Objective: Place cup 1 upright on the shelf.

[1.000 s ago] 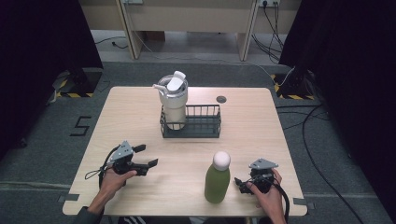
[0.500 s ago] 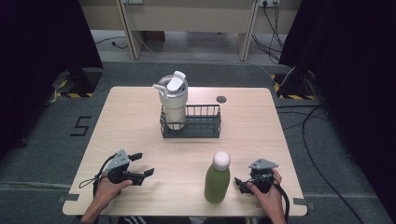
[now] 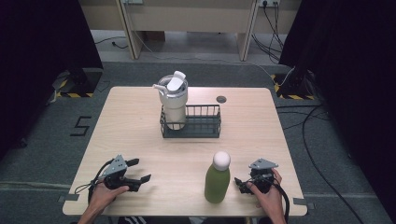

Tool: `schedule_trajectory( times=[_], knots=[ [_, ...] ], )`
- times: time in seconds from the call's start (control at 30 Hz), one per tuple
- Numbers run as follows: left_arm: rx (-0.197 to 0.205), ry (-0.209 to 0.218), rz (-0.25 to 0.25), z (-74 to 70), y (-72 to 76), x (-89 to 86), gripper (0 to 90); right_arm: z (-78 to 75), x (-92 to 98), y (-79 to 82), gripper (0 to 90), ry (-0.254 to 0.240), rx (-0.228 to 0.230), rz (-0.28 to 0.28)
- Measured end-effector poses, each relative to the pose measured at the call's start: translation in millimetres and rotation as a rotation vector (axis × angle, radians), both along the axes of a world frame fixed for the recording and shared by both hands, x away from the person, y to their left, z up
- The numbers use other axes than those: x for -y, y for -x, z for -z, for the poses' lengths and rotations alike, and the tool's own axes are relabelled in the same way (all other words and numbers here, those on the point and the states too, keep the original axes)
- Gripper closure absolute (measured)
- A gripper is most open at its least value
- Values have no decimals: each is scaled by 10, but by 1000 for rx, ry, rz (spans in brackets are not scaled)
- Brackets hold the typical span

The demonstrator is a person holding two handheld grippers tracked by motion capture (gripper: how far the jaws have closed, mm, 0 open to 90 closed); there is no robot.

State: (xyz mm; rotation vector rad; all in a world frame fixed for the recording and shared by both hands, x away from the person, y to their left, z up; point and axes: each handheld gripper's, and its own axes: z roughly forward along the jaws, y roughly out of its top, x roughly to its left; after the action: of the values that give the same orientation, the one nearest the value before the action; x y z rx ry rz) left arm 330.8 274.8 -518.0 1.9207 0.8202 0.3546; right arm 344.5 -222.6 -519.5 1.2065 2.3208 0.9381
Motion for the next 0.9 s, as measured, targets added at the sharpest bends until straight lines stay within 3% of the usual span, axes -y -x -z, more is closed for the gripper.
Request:
schedule_trajectory(
  times=[0.4, 0.67, 0.9],
  knots=[
    [-56, -66, -1, 38, 59, -61, 147, -1, -2, 3, 5, 0, 0, 2],
    [-84, -216, -4, 72, 101, -20, 149, 0, -1, 1, 5, 1, 1, 0],
    [-91, -213, -1, 74, 99, -28, 139, -1, -3, 4, 7, 1, 2, 2]
  ],
)
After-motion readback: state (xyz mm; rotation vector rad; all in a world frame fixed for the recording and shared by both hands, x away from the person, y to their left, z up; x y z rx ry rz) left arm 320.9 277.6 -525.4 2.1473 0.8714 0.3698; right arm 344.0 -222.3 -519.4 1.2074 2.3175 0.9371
